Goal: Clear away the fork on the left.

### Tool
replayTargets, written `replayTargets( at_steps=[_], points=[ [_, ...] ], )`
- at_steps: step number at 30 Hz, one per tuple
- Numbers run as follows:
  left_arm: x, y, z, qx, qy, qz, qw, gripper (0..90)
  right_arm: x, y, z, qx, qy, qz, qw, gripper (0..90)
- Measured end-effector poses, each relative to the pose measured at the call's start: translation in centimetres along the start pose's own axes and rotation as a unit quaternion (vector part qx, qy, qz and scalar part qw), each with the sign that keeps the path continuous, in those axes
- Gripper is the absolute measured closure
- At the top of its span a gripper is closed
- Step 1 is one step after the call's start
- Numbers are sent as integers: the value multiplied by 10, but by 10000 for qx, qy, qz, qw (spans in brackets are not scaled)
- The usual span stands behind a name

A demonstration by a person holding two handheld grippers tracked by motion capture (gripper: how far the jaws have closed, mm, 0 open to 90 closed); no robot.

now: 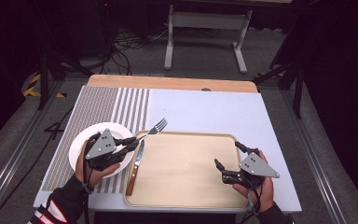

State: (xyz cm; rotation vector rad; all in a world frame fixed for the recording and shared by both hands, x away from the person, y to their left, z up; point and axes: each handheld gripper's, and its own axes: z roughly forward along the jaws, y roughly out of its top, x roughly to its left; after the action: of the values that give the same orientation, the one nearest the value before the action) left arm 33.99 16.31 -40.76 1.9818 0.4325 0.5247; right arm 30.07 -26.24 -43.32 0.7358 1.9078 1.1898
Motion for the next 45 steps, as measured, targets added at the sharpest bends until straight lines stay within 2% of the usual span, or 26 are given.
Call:
replayTargets(
  at_steps=[6, 9, 12, 15, 20, 29, 41, 45],
  points=[
    [-15, 2, 13, 190, -212, 232, 9993, 779, -1, 0, -2, -13, -101, 12, 9999, 130],
    [-20, 3, 18, 261, -229, 291, 9990, 779, -2, -1, -4, -26, -126, 50, 9999, 130],
    [-29, 4, 26, 441, -367, 478, 9972, 779, -5, -2, -6, -41, -185, 69, 9998, 130],
    [-33, 3, 30, 522, -444, 508, 9964, 779, -8, -3, -7, -47, -207, 126, 9997, 130],
    [-44, 2, 40, 742, -582, 654, 9934, 779, -11, -5, -7, -33, -249, 166, 9995, 130],
    [-50, 3, 45, 848, -681, 672, 9918, 779, -9, -4, -7, -35, -260, 144, 9996, 130],
    [-57, 3, 44, 1011, -648, 664, 9905, 779, -7, -4, -7, -41, -199, 122, 9997, 130],
    [-61, 2, 45, 1086, -716, 703, 9890, 779, -8, -4, -7, -43, -209, 133, 9997, 130]
  ],
)
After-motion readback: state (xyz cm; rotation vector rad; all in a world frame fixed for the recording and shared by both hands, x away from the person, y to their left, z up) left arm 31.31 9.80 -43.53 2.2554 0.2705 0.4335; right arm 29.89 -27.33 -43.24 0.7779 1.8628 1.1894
